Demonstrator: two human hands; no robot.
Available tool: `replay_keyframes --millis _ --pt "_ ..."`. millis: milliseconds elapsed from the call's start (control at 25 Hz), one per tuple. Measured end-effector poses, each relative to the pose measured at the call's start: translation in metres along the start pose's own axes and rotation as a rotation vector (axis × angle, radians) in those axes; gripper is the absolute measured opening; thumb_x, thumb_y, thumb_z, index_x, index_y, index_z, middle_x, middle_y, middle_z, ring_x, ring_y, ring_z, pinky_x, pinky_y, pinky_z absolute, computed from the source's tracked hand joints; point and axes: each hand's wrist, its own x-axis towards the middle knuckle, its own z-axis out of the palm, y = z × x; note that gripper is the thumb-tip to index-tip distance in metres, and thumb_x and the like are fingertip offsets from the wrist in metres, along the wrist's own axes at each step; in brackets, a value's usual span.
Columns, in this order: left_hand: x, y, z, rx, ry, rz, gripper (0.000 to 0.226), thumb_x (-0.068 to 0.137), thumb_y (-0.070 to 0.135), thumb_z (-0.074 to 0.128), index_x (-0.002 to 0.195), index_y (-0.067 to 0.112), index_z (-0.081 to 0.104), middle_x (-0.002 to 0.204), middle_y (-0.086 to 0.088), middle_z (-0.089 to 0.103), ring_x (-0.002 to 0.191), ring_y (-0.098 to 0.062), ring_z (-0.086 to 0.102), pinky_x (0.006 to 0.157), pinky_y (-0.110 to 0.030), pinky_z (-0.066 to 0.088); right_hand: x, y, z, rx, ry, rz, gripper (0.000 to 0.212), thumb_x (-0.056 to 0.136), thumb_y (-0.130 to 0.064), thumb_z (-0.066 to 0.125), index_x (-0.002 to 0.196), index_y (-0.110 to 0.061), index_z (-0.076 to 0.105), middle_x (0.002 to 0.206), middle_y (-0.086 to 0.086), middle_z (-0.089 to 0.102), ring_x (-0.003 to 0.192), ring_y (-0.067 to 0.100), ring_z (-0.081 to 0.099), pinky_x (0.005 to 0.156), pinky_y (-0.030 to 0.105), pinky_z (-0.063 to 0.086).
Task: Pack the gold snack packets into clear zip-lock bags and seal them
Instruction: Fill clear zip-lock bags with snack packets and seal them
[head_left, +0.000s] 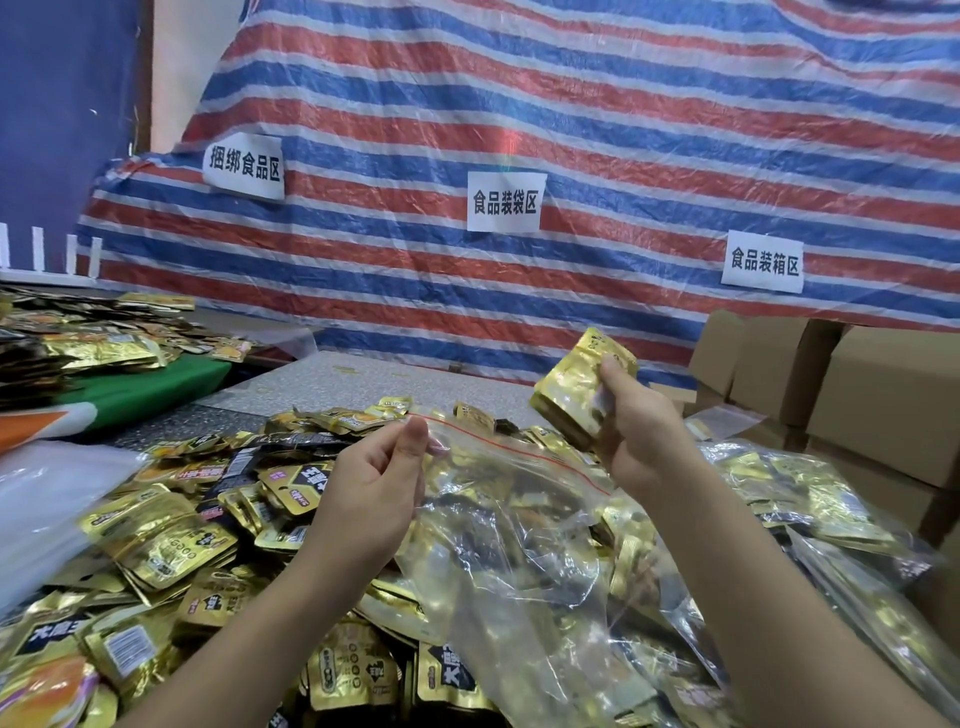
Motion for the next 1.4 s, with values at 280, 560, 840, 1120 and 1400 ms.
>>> replay_keyframes --millis 280,560,840,1120,1400 --pt "-0.001 0.001 0.001 -0.001 -0.004 0.006 0.038 0.090 0.054 0.042 0.075 0.032 0.069 0.047 0.008 0.037 0.037 -0.002 0.030 0.042 -0.013 0.034 -0.037 -0.017 0.011 0.015 -0.336 0.117 0.026 0.102 -0.017 0.046 0.119 0.001 0.052 0.109 0.019 0.065 0.096 0.031 0.062 0.088 0.037 0.056" --pt "-0.001 0.004 0.000 -0.028 0.006 0.026 0.040 0.089 0.055 0.043 0.077 0.026 0.068 0.046 0.006 0.038 0.038 -0.003 0.031 0.038 -0.012 0.028 -0.026 -0.008 0.004 -0.127 -0.564 0.132 0.040 0.093 -0.021 0.055 0.128 -0.002 0.056 0.119 0.020 0.069 0.105 0.034 0.069 0.095 0.047 0.056" --pt "0.000 0.003 -0.001 -0.032 0.046 0.037 0.042 0.084 0.060 0.044 0.076 0.026 0.068 0.046 0.006 0.037 0.036 -0.003 0.029 0.037 -0.012 0.026 -0.025 -0.005 0.000 -0.278 -0.793 0.043 0.038 0.093 -0.011 0.056 0.130 -0.003 0.056 0.122 0.017 0.069 0.107 0.026 0.068 0.084 0.030 0.057" --pt "0.000 0.002 0.000 -0.024 0.050 0.051 0.042 0.088 0.056 0.043 0.081 0.025 0.071 0.046 0.009 0.036 0.037 -0.002 0.029 0.038 -0.010 0.028 -0.027 -0.004 -0.004 -0.410 -0.877 0.033 0.042 0.090 -0.007 0.061 0.132 -0.010 0.059 0.128 0.012 0.067 0.109 0.020 0.065 0.087 0.025 0.055" --pt "-0.001 0.001 0.001 -0.004 0.025 0.061 0.041 0.089 0.053 0.045 0.076 0.023 0.071 0.051 0.000 0.044 0.040 -0.003 0.038 0.042 -0.011 0.034 -0.026 -0.006 -0.006 -0.675 -0.895 0.040 0.046 0.086 -0.016 0.066 0.128 0.001 0.060 0.127 0.024 0.064 0.111 0.030 0.064 0.094 0.037 0.052"
